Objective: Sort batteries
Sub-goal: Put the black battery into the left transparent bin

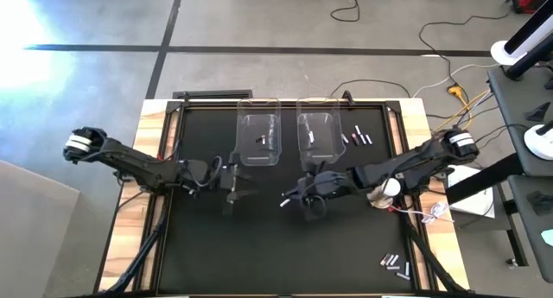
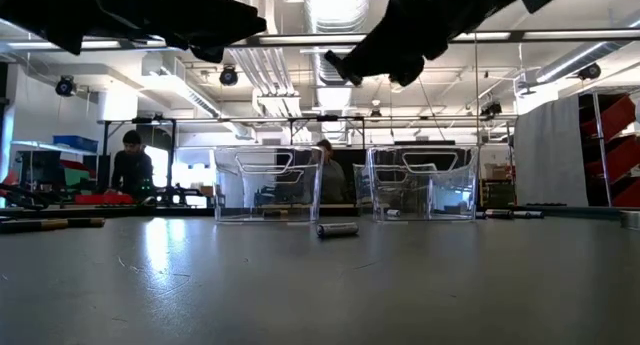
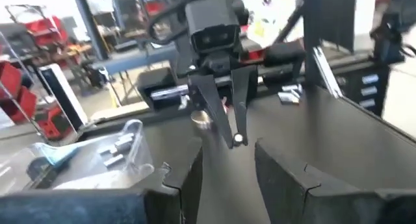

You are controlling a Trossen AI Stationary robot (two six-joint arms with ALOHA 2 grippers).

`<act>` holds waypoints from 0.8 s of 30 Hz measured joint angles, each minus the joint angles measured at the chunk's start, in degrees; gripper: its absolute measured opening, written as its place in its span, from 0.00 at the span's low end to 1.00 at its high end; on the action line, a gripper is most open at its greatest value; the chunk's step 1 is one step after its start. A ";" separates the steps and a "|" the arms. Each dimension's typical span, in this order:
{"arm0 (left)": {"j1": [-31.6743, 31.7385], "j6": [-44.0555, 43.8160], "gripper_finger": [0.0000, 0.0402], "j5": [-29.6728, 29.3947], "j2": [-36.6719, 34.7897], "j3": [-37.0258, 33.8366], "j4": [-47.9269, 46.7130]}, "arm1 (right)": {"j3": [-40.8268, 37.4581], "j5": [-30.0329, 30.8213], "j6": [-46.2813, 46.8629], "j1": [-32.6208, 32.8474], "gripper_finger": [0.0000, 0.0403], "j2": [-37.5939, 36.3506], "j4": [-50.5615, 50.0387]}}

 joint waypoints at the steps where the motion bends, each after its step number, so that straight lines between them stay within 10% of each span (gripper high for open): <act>1: 0.22 -0.24 0.31 0.66 0.34 -0.68 2.09 | -1.50 0.56 0.51 -0.01 0.06 -0.09 3.93; 6: 0.42 -0.90 0.38 5.11 4.34 -1.48 11.15 | -6.17 0.81 1.48 -0.07 0.06 0.66 21.13; 24: 1.50 -2.51 0.46 9.11 17.98 9.89 14.78 | -5.55 3.96 -3.72 1.10 0.06 2.38 27.62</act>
